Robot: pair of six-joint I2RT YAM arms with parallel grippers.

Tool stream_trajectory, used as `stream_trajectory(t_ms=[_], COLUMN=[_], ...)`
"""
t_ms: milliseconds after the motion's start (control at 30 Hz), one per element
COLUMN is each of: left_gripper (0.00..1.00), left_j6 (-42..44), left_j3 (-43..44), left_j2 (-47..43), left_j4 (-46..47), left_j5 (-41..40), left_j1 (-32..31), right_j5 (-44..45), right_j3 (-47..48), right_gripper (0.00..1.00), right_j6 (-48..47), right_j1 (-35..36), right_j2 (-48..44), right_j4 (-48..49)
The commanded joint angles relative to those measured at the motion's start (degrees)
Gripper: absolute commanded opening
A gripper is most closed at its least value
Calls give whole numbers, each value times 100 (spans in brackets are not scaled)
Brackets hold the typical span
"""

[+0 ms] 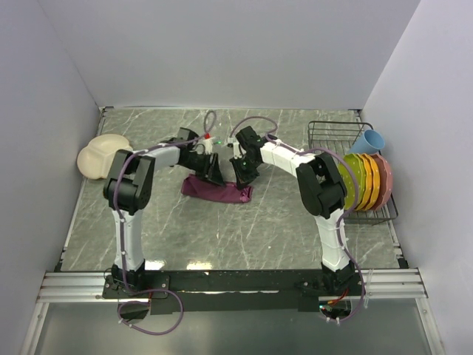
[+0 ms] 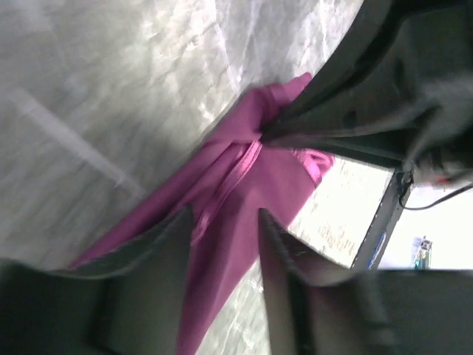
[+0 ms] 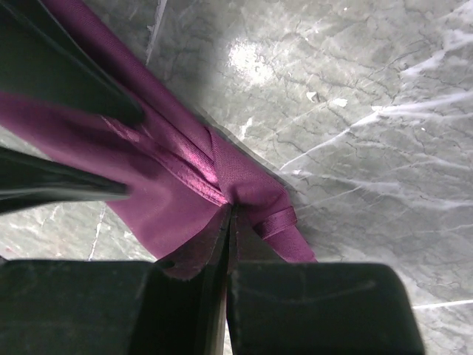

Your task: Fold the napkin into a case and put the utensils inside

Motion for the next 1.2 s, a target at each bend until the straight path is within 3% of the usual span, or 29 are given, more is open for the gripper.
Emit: stream_trajectory(t_ms=[0, 100, 233, 300, 433, 633, 700, 767, 800, 1033, 1167], left_gripper=[54, 56, 60, 63, 63, 63, 69, 82, 83, 81, 82], left_j6=[-96, 709, 2657, 3329, 4402, 5316, 5555, 5801, 5880, 6249, 6733], left_j3=[-242, -102, 154, -12, -838, -2069, -2228, -2185, -2132, -1299, -858], left_j2=[-753, -1052, -1140, -1263, -1991, -2976, -3074, -3083, -3040, -2128, -1599], left_j4=[439, 168, -956, -1441, -1285, -415, -309, -256, -273, -518, -1264], left_j5=[443, 557, 654, 680, 575, 444, 303, 259, 250, 328, 320], left_j1=[772, 1195, 1529, 1635, 1696, 1635, 1442, 1328, 1293, 1143, 1020], right_j5=[325, 316, 342, 342, 272, 62, 9, -62, -105, -264, -290], right_j3=[112, 103, 139, 130, 121, 200, 165, 43, 16, -204, -222], right_gripper=[3, 2, 1, 1, 1, 1, 1, 1, 1, 1, 1], right_j6=[-274, -528, -968, -1205, -1566, -1971, -2102, -2173, -2225, -2323, -2323], right_j1=[90, 160, 310, 354, 486, 548, 548, 539, 539, 539, 530], right_j2=[201, 174, 148, 113, 112, 192, 192, 157, 113, 25, 7], right_j4=[26, 114, 158, 220, 290, 255, 246, 307, 325, 466, 492])
